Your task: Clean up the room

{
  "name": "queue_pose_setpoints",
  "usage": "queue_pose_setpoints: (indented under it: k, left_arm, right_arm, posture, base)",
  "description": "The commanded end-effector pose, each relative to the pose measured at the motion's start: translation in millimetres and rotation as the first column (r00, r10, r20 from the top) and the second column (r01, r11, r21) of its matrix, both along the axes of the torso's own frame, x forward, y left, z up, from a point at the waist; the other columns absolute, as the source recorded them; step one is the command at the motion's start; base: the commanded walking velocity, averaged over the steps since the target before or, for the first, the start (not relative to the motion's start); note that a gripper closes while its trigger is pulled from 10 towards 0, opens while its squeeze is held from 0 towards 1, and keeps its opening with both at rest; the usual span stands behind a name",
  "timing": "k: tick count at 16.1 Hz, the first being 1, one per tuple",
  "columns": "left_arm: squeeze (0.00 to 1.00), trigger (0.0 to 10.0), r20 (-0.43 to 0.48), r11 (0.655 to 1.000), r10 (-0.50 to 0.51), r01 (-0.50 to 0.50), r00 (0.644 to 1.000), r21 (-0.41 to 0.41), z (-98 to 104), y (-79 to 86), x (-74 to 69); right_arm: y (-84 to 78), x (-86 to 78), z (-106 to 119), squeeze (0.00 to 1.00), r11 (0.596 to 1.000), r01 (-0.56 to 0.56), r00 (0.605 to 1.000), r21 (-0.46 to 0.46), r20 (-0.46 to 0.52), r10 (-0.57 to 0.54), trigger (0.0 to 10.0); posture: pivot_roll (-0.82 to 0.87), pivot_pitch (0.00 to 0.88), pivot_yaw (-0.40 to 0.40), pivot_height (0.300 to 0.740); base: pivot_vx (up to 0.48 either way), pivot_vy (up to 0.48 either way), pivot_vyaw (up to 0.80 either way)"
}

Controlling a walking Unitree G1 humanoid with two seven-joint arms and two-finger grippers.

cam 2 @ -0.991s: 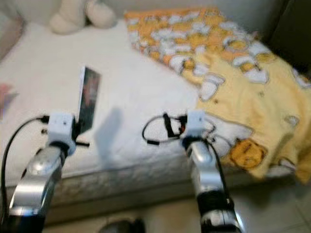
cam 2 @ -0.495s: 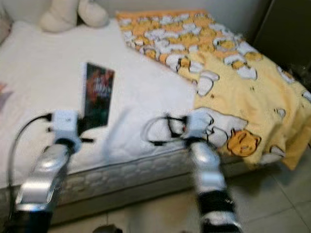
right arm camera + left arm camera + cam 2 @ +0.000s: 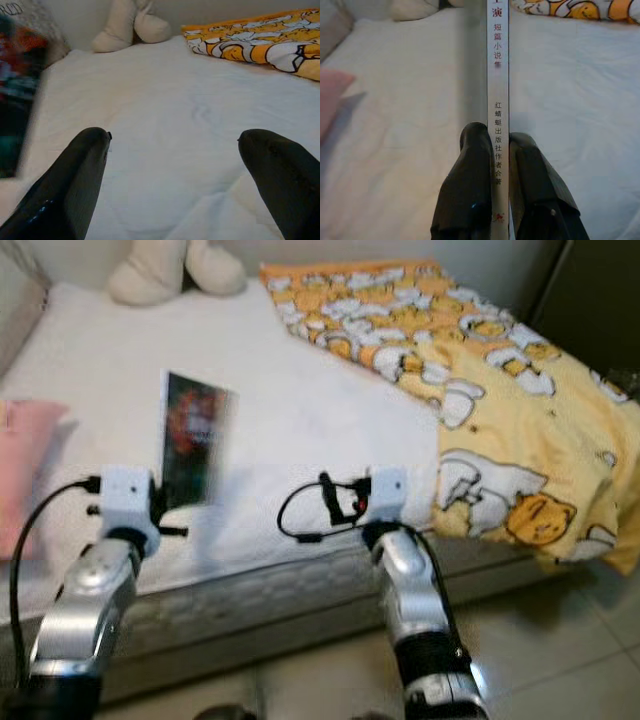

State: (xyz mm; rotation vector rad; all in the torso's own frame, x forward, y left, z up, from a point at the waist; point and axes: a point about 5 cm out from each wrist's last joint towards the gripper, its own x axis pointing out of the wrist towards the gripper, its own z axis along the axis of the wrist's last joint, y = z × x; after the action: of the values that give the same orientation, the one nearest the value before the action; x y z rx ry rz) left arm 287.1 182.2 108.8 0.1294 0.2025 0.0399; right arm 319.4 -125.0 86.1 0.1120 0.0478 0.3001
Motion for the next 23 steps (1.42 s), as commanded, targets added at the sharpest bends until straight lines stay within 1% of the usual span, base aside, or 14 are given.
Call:
queue_pose_setpoints:
  k: [1,4,5,6,8,10,12,13,14,17,19,21,23]
  left_arm:
    - [0.0,0.0,0.062,1.0,-0.019,0.019,0.998,-0.002,12.6,-6.5,4.2]
    - [0.0,0.0,0.062,1.0,-0.019,0.019,0.998,-0.002,12.6,-6.5,4.2]
    - [0.0,0.0,0.065,1.0,-0.019,0.019,0.998,-0.007,12.0,-9.0,5.2]
    - [0.0,10.0,0.04,0.999,0.027,-0.027,0.999,-0.022,5.6,-16.3,14.1]
    - [0.0,10.0,0.044,0.999,0.025,-0.023,0.999,-0.029,5.5,-18.3,15.5]
    - [0.0,10.0,0.059,0.999,0.003,-0.001,0.998,-0.043,7.8,-23.1,15.2]
    - [0.0,10.0,0.083,0.999,-0.022,0.025,0.996,-0.031,10.5,-29.1,15.9]
    - [0.0,10.0,0.088,0.999,-0.025,0.028,0.996,-0.038,10.9,-29.8,15.9]
    - [0.0,10.0,0.095,0.999,-0.028,0.032,0.995,-0.034,11.4,-29.9,15.3]
    - [0.0,10.0,0.104,0.999,-0.023,0.028,0.994,-0.045,11.3,-29.1,14.3]
    - [0.0,10.0,0.121,0.998,-0.016,0.023,0.992,-0.058,13.7,-27.9,14.4]
    - [0.0,10.0,0.118,0.999,-0.023,0.027,0.993,-0.038,13.4,-27.4,15.3]
    - [0.0,10.0,0.116,0.999,-0.023,0.027,0.993,-0.029,13.4,-28.3,16.4]
  right_arm:
    - [-11.5,0.3,1.6,0.0,0.999,0.034,0.999,-0.006,0.009,-0.034,10.0]
    - [-11.5,0.3,1.6,0.0,0.999,0.034,0.999,-0.006,0.009,-0.034,10.0]
    - [-12.8,1.2,2.6,0.0,0.999,0.031,0.999,-0.011,0.013,-0.03,10.0]
    - [-20.0,6.0,7.6,0.0,0.999,0.016,1.0,-0.04,0.014,-0.016,10.0]
    - [-22.8,5.2,7.6,0.0,0.999,0.017,1.0,-0.049,0.016,-0.016,10.0]
    - [-24.8,5.0,7.9,0.0,0.999,0.017,1.0,-0.051,0.016,-0.016,10.0]
    - [-25.3,9.4,9.5,0.0,0.998,0.001,1.0,-0.06,0.009,0.0,10.0]
    - [-25.6,10.8,10.0,0.0,0.998,0.008,1.0,-0.062,0.006,-0.007,10.0]
    - [-25.3,13.8,9.2,0.0,0.997,0.033,0.999,-0.076,-0.01,-0.034,10.0]
    - [-18.1,11.6,6.5,0.0,0.997,0.012,1.0,-0.078,-0.011,-0.013,10.0]
    - [-16.5,10.4,4.5,0.0,0.997,0.008,1.0,-0.079,-0.015,-0.009,10.0]
    - [-15.4,10.1,4.3,0.0,0.997,0.009,1.0,-0.078,-0.01,-0.01,10.0]
    - [-13.3,8.7,7.1,0.0,0.998,-0.007,1.0,-0.061,0.01,0.008,10.0]
  posture:
    - [0.04,0.0,0.034,0.74]
    - [0.04,0.0,0.034,0.74]
    - [0.03,0.0,0.025,0.74]
    - [0.02,0.0,-0.024,0.74]
    - [0.01,0.0,-0.019,0.74]
    - [0.01,0.0,-0.032,0.74]
    - [0.02,0.0,-0.044,0.74]
    - [0.02,0.0,-0.044,0.74]
    - [0.03,0.0,-0.047,0.74]
    - [0.04,0.0,-0.051,0.74]
    - [0.04,0.0,-0.049,0.74]
    - [0.04,0.0,-0.046,0.74]
    - [0.03,0.0,-0.042,0.74]
  base:
    - [0.0,0.446,0.0]
    - [0.0,0.446,0.0]
    - [0.0,0.435,0.0]
    - [0.0,0.0,0.47]
    - [0.0,0.0,0.46]
    - [0.0,0.0,0.45]
    - [0.0,0.0,0.43]
    - [0.0,0.0,0.43]
    - [0.0,-0.446,0.0]
    - [0.0,-0.439,0.0]
    - [0.0,0.0,0.0]
    - [0.0,0.0,0.0]
    - [0.0,-0.42,0.25]
